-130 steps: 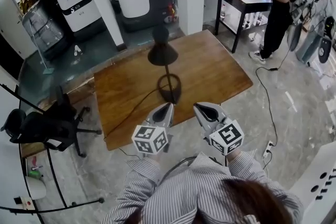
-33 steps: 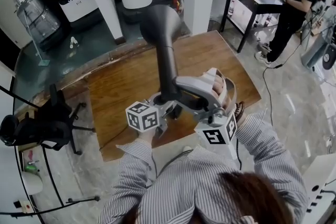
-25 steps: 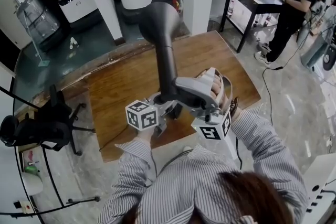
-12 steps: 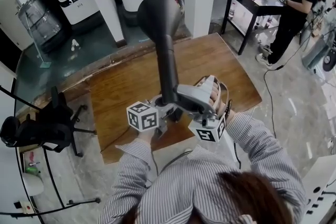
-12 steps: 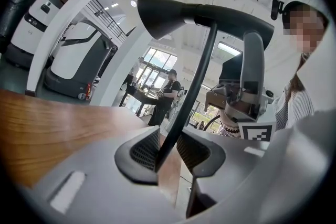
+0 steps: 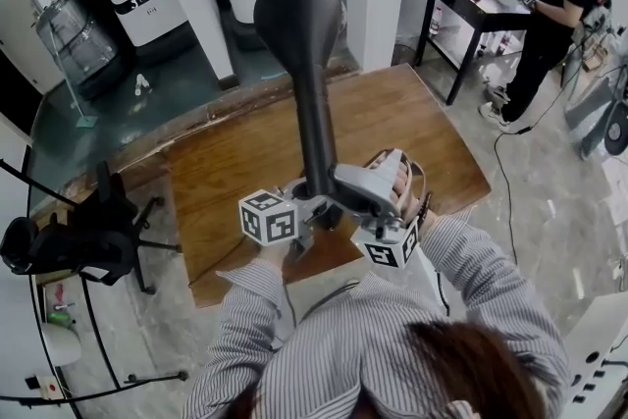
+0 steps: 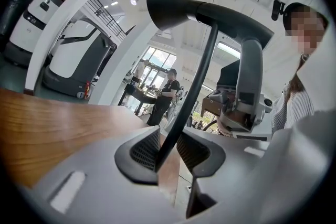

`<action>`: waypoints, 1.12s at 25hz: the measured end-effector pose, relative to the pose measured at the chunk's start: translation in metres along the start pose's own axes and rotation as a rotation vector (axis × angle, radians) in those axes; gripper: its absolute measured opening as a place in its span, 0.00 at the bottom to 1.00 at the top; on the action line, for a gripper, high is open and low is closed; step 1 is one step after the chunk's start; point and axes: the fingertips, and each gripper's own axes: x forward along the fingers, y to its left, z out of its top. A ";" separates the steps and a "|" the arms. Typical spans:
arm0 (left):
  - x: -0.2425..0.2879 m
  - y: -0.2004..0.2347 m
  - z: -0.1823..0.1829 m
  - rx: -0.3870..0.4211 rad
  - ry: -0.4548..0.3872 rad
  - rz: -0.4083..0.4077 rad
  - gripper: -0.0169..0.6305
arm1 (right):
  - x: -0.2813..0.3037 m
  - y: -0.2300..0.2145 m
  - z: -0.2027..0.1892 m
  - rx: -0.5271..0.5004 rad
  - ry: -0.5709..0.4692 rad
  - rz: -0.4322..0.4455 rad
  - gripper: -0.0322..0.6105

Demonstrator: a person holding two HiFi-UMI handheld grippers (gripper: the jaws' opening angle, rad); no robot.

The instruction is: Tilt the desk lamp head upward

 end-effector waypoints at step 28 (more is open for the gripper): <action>-0.002 0.001 0.001 0.032 -0.018 0.050 0.17 | -0.003 0.009 -0.003 0.073 0.061 0.090 0.39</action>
